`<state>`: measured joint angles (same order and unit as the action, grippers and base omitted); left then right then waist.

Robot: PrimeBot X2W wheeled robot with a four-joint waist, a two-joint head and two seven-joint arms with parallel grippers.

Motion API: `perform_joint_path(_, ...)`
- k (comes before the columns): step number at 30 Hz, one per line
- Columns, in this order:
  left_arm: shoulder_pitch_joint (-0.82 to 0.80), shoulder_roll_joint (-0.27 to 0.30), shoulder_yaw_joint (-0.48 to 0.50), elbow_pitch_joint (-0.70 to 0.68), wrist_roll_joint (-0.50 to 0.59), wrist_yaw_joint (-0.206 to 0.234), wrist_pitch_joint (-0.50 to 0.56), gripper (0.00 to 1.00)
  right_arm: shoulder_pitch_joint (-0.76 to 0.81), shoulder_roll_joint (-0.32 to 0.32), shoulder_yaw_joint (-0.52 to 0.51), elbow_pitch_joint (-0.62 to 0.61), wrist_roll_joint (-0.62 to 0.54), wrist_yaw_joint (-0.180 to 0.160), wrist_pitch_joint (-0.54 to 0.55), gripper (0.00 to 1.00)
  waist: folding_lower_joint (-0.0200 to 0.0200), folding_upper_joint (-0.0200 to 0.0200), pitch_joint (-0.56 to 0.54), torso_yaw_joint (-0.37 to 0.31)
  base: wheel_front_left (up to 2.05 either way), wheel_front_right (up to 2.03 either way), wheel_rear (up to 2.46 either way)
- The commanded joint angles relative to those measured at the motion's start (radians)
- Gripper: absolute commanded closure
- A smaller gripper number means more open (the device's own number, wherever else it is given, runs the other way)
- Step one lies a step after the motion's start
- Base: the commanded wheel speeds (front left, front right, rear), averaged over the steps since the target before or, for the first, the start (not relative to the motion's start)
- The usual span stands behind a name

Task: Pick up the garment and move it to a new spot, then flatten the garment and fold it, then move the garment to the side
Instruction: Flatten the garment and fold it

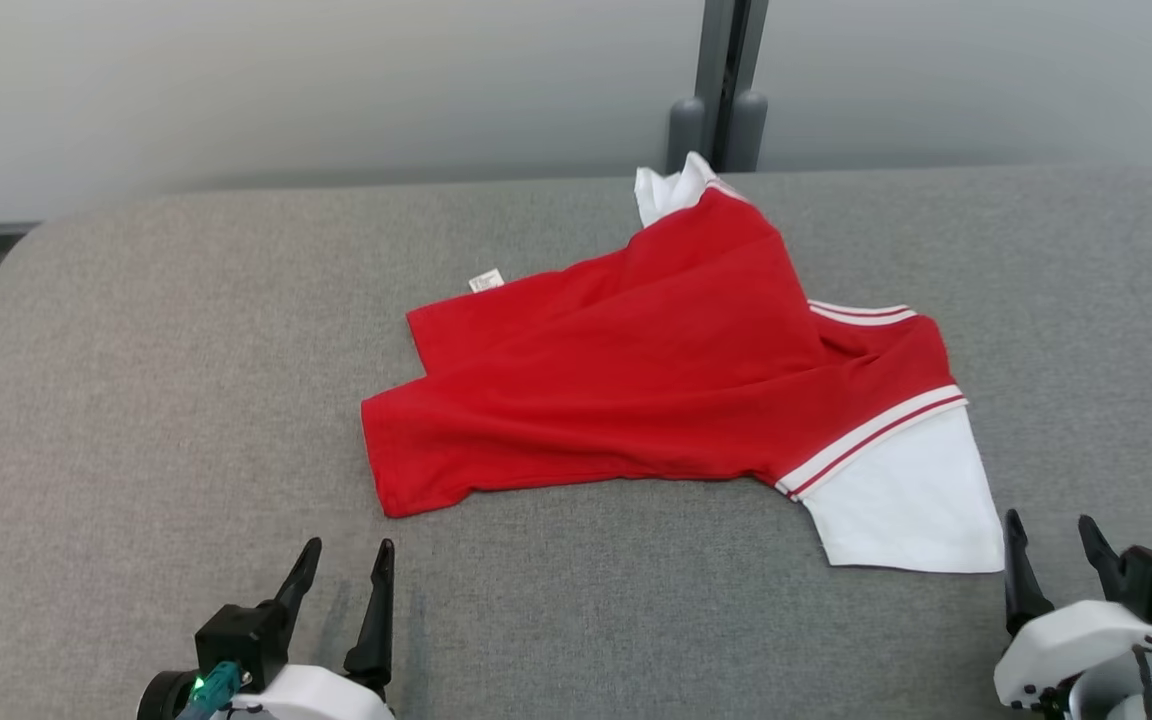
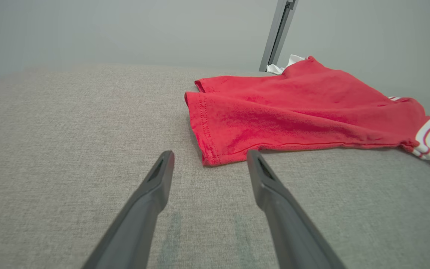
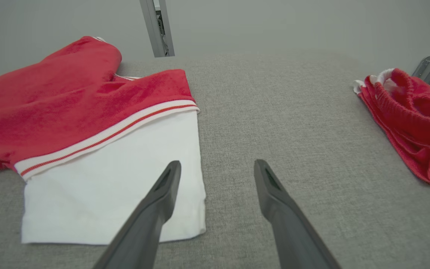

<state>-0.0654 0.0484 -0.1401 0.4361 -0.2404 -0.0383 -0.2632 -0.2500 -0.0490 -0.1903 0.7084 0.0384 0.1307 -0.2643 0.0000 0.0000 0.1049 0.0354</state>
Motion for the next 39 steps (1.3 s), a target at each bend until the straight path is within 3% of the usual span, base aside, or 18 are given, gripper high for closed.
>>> perform_joint_path(1, 0.013, 0.005, 0.009, -0.002, 0.011, 0.007, -0.002, 0.0, 0.021, -0.004, -0.01, -0.02, 0.005, 0.0, 0.0, 0.0, 0.0, 0.0, -0.038, -0.017, 0.0, 0.0, 0.0)
perform_joint_path(10, 0.054, 0.005, 0.062, -0.037, 0.053, 0.037, -0.002, 0.0, 0.077, -0.004, 0.021, -0.179, 0.003, 0.0, 0.0, 0.0, 0.0, 0.0, -0.084, -0.036, 0.0, 0.0, 0.0)
perform_joint_path(16, 0.08, 0.004, 0.087, -0.063, 0.091, 0.048, -0.002, 0.0, 0.112, -0.004, 0.123, -0.25, 0.037, 0.0, 0.0, 0.0, 0.0, 0.0, -0.11, -0.025, 0.0, 0.0, 0.0)
perform_joint_path(24, 0.107, 0.004, 0.095, -0.065, 0.112, 0.057, -0.002, 0.0, 0.159, -0.005, 0.205, -0.245, 0.06, 0.0, 0.0, 0.0, 0.0, 0.0, -0.127, -0.016, 0.0, 0.0, 0.0)
perform_joint_path(39, 0.088, 0.004, 0.058, -0.035, 0.067, 0.055, -0.002, 0.0, 0.153, -0.005, 0.215, -0.212, 0.048, 0.0, 0.0, 0.0, 0.0, 0.0, -0.096, -0.018, 0.0, 0.0, 0.0)
